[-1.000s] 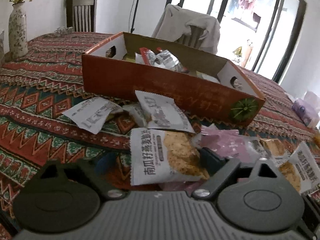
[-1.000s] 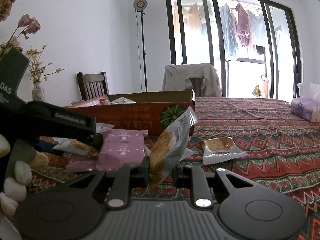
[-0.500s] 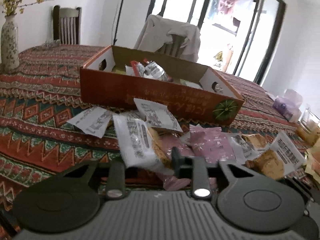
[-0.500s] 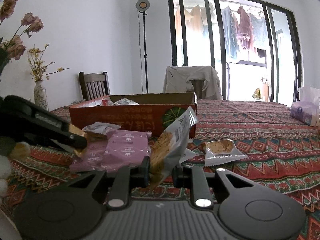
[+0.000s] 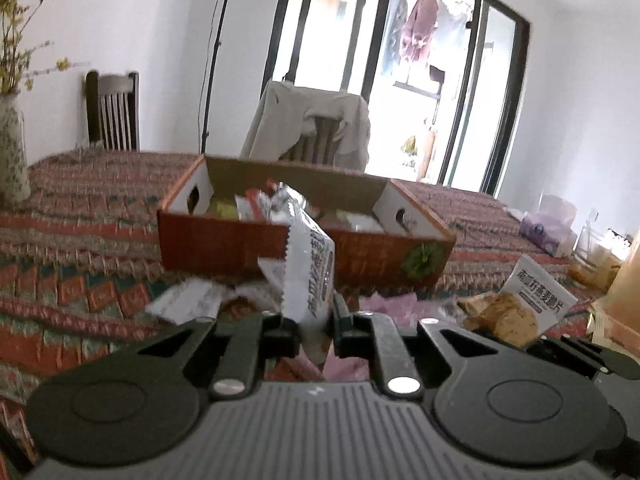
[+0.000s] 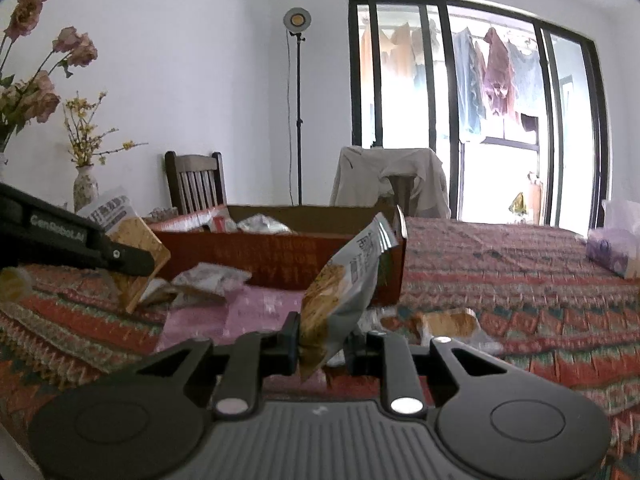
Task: Organize snacks
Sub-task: 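Lower both held cookie packets into the box and open both tools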
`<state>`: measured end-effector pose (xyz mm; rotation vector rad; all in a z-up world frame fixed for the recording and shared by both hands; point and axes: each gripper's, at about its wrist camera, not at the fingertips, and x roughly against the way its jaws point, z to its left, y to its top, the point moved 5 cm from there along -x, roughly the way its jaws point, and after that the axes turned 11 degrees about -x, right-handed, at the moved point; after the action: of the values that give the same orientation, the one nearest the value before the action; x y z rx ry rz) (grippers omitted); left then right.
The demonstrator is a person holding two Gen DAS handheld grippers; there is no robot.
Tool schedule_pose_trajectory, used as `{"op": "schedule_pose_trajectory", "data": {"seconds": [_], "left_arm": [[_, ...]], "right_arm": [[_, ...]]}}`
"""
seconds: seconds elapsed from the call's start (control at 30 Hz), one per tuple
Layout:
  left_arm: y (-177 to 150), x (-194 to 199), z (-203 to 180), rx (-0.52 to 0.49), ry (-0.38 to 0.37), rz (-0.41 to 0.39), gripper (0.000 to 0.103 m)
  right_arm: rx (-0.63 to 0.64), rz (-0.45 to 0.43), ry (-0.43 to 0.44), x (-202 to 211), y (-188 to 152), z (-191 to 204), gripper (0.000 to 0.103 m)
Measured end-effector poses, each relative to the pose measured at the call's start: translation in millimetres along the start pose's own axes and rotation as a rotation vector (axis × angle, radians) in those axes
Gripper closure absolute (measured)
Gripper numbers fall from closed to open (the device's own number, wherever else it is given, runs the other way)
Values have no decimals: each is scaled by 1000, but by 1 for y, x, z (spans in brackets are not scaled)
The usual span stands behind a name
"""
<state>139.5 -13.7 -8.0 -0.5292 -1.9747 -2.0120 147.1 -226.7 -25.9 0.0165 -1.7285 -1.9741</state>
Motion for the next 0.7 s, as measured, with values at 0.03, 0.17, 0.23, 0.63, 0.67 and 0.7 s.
{"op": "schedule_pose_trajectory", "data": {"seconds": [0.03, 0.17, 0.23, 0.63, 0.67, 0.7], "left_arm": [[5, 0, 1, -3, 2, -9, 88], [25, -3, 6, -20, 11, -44, 88], [37, -7, 9, -35, 23, -66, 88], [98, -56, 32, -62, 88, -126, 88], [101, -63, 35, -55, 94, -126, 88], [103, -72, 38, -43, 101, -123, 88]], "right_arm": [[4, -5, 6, -2, 6, 2, 82], [28, -46, 15, -14, 32, 7, 82], [36, -60, 17, -22, 47, 9, 82], [90, -70, -15, -110, 118, 20, 82], [90, -63, -21, -119, 119, 20, 82], [86, -55, -27, -129, 121, 20, 82]]}}
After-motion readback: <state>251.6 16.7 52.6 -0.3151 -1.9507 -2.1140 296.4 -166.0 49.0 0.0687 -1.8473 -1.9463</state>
